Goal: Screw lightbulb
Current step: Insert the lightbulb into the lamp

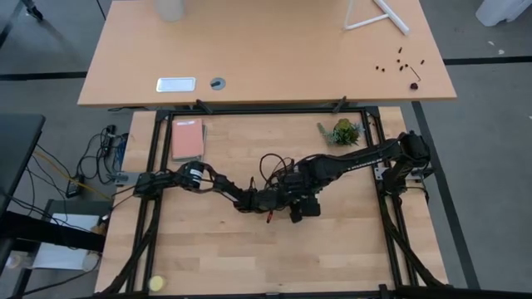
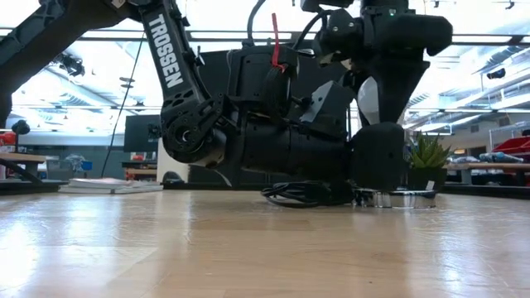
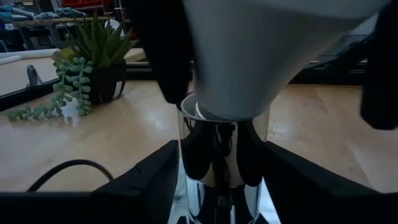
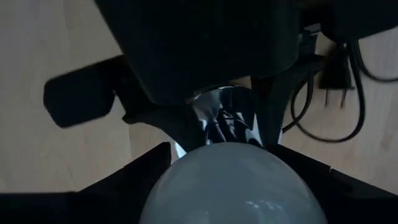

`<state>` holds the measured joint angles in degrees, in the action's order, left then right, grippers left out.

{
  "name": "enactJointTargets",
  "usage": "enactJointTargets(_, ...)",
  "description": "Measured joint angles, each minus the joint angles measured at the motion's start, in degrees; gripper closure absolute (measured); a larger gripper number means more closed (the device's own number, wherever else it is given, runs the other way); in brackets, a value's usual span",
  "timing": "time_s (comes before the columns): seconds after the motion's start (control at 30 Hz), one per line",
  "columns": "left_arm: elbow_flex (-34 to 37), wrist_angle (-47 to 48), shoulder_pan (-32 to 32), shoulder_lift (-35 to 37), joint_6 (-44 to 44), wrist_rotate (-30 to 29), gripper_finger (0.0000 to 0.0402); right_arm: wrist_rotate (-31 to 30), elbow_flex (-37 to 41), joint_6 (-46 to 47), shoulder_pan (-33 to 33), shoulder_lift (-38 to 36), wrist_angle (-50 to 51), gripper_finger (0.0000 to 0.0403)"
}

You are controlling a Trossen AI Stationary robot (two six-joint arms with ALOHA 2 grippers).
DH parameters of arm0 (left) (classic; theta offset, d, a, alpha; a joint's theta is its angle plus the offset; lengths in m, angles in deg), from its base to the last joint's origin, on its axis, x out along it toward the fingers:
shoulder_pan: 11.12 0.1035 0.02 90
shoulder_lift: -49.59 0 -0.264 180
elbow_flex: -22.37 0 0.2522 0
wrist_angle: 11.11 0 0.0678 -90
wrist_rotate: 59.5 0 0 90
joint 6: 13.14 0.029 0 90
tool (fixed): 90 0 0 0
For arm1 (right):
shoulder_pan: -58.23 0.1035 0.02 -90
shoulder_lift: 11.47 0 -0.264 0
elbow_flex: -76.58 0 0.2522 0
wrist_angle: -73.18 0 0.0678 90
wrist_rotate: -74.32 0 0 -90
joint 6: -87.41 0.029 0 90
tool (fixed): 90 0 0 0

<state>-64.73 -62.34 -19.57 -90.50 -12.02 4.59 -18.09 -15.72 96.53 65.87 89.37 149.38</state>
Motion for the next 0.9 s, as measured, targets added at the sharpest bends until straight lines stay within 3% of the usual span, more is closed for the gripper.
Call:
enactJointTargets(0.23, 0.00, 0.02, -0.09, 0.00, -0.01, -0.63, 0.0233, -0.27, 0.00, 7.62, -0.04, 0.00, -0.38, 0.0145)
enactJointTargets(0.53, -0.02, 0.17, -0.18, 0.00, -0.25, -1.42, 0.0214, -0.55, 0.00, 20.90, -0.04, 0.01, 2.66, 0.0127)
enactJointTargets(0.73, -0.02, 0.24, -0.28, 0.02, -0.29, -1.46, 0.0217, -0.75, 0.02, 15.41, -0.04, -0.15, 2.56, 0.0142)
enactJointTargets(0.9, -0.02, 0.22, -0.28, 0.02, -0.36, -1.46, 0.0217, -2.63, 0.02, 10.16, -0.74, -0.17, 1.09, 0.0128)
